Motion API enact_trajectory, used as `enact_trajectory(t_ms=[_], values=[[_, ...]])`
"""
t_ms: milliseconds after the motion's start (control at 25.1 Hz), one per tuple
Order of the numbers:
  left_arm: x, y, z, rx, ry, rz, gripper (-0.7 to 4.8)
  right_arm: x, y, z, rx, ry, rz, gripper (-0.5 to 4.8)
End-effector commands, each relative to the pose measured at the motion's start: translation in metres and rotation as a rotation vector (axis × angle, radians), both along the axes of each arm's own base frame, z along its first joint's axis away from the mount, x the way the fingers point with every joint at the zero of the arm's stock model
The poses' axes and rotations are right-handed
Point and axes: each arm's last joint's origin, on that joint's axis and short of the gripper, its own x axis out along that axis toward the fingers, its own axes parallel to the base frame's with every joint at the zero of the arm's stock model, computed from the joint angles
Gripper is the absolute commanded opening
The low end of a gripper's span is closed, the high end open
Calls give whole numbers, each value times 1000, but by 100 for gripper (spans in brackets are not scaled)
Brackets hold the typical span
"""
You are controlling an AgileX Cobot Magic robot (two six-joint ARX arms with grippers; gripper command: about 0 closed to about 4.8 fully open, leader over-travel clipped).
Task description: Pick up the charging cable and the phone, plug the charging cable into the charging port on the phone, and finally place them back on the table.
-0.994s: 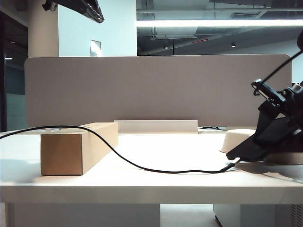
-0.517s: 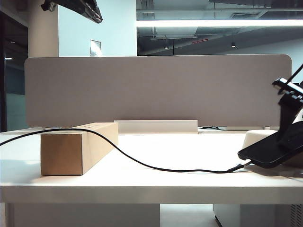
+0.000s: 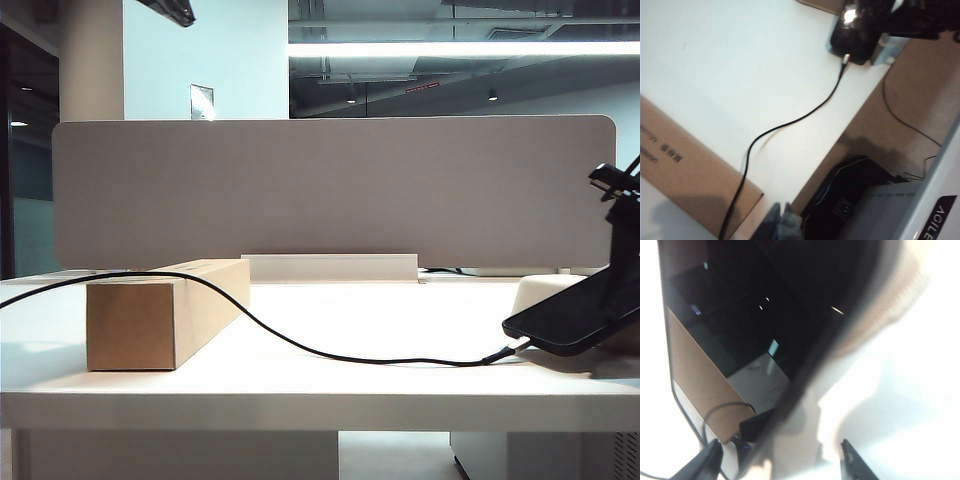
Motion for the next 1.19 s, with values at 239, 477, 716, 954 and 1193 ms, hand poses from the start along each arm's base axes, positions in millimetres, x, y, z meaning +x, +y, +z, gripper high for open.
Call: enact_trajectory(t_ms=[239,477,716,954,1193], values=[[-17,13,19,28,-141,72,-6,-21,-11,27,-174,-80,7,295],[-21,28,6,-17,-176,147,-6,-39,-16,48,-312,-214,-10,50],[-36,37,-37,-80,-234,231,-6,-63,-14,51,-403,-457,111,-2],[-56,45,-83,-191,-328,343,-6,-81,-13,33,-391,-673,142,-2],[-66,49,-122,-261,-370,388,-6,-87,-13,20,-412,-748,137,-2]])
